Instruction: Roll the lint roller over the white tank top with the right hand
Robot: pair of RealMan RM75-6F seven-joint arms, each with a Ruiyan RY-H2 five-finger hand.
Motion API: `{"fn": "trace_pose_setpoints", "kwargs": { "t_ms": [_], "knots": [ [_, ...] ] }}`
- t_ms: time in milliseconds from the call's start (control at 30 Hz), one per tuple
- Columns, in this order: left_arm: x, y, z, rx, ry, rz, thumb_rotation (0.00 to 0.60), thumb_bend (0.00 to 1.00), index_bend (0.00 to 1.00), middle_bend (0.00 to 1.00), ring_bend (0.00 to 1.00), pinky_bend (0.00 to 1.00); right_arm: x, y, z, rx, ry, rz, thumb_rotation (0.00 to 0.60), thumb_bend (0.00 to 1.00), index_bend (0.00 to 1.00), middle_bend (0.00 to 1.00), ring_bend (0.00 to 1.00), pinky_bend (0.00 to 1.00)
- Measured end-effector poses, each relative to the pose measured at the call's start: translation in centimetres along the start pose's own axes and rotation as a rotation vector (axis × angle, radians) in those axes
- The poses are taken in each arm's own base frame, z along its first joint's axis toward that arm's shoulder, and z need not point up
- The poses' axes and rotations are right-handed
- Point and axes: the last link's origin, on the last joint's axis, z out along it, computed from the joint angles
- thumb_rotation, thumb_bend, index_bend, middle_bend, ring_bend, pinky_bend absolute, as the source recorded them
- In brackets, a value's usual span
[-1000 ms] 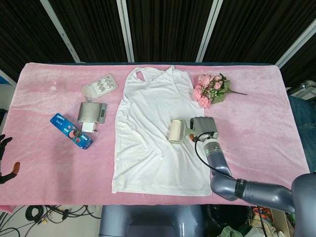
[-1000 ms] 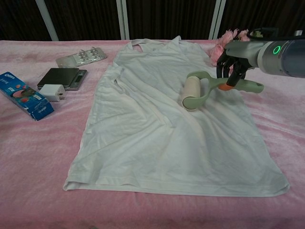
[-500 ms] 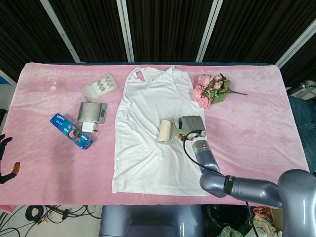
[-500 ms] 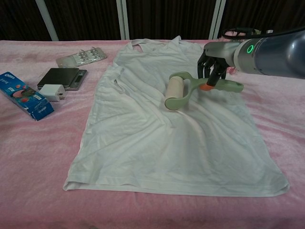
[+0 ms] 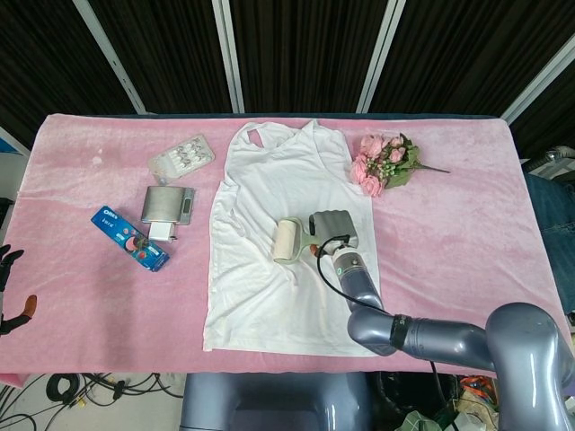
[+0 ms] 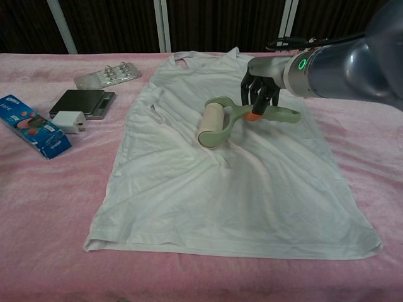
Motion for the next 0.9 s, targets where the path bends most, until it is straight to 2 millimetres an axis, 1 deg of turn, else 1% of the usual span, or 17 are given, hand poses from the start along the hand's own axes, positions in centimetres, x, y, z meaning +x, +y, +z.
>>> {"fn": "trace_pose_setpoints", "kwargs": {
  "t_ms": [233, 567, 900],
  "knots": [
    [-0.1, 0.0, 0.0, -0.001, -0.003, 0.004, 0.600, 0.39, 0.14, 0.06, 0.04, 0.25, -0.3, 1.8, -1.2, -0.018, -0.006, -0.016, 0.600, 0.57, 0.73, 0.50, 0.52, 0.41],
    [0.0, -0.1, 0.0, 0.004, 0.002, 0.002, 0.600, 0.39, 0.14, 0.06, 0.04, 0.25, -1.2, 5.6, -2.7, -0.055, -0.017, -0.018, 0.600, 0.57, 0.73, 0.50, 0.52, 0.41],
    [-0.1, -0.1, 0.0, 0.005, 0.003, 0.002, 0.600, 0.39, 0.14, 0.06, 0.04, 0.25, -0.9, 9.4, -4.1, -0.097, -0.022, -0.013, 0.600, 0.57, 0.73, 0.51, 0.52, 0.41]
  ]
}}
